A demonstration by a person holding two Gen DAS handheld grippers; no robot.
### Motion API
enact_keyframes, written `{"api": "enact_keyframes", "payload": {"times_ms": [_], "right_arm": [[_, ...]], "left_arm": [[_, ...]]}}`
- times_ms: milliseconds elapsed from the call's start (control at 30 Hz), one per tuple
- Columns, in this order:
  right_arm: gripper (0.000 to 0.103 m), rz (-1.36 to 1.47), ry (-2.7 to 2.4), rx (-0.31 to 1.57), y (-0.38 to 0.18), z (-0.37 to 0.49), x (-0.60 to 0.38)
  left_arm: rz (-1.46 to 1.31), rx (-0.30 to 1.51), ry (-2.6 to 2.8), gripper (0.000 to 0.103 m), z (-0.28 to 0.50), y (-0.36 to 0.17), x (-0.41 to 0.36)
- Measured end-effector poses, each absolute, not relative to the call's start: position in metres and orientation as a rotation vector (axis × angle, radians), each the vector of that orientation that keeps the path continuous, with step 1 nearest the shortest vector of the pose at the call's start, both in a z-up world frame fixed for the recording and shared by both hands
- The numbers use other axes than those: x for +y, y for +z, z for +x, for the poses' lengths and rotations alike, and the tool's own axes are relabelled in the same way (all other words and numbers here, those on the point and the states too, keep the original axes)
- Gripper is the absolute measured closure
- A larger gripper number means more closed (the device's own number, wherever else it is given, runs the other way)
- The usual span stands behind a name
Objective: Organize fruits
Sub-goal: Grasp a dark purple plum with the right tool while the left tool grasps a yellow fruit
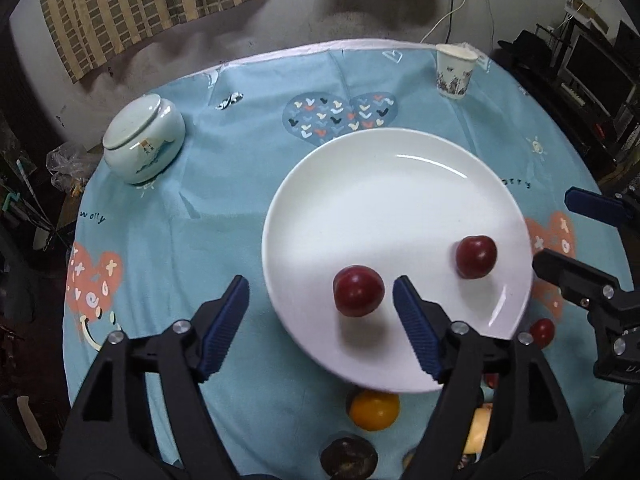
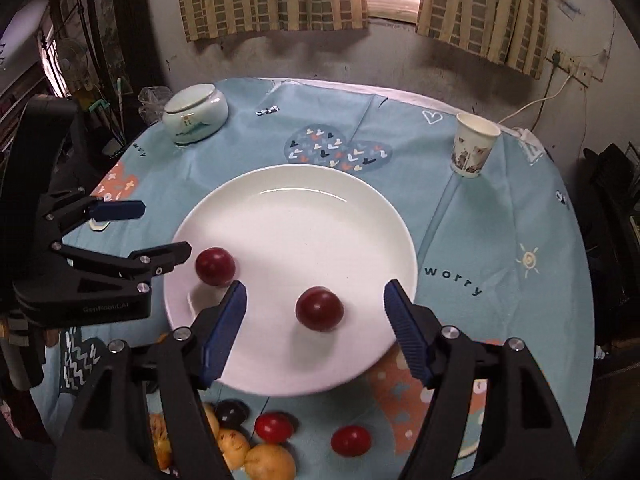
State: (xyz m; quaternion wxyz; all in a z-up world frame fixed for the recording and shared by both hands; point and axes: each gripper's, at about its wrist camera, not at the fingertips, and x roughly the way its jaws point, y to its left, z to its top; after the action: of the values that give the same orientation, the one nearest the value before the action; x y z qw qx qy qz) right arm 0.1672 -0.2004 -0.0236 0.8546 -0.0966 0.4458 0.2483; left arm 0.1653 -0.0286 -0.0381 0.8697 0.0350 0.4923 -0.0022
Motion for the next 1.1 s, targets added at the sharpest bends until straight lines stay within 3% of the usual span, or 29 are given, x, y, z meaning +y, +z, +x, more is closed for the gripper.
{"api": "enact_keyframes", "payload": {"times_ms": [133,400,767,900,1033,1100], "right_arm": [[0.031,-0.206,0.574,0.968,-0.018,0.106,-0.217],[0.031,-0.245,0.578,1.149,-0.089,-0.012,-0.232],[0.033,-0.206,0.516,1.202,-0.109,-0.021,-0.229],[0.038,-0.194,0.506,1.228,-0.118,-0.014,-0.227],[0.059,-0.2,0.503,1.258,-0.128,-0.011,-0.225],[0.061,-0.206,0.508,1.257,-0.127,-0.012,-0.224]], "left_arm": [[0.079,0.944,-0.066,0.016,0.115,-0.01,-0.026],[0.084,0.987,-0.08,0.016,0.028,-0.025,-0.008],[0.046,1.094,-0.134,0.016,-0.047,-0.062,-0.006],[0.038,1.123,-0.128,0.016,-0.054,-0.072,-0.005],[0.038,1.144,-0.125,0.016,-0.058,-0.079,-0.006],[0.041,1.155,-0.131,0.016,-0.057,-0.082,-0.009]]}}
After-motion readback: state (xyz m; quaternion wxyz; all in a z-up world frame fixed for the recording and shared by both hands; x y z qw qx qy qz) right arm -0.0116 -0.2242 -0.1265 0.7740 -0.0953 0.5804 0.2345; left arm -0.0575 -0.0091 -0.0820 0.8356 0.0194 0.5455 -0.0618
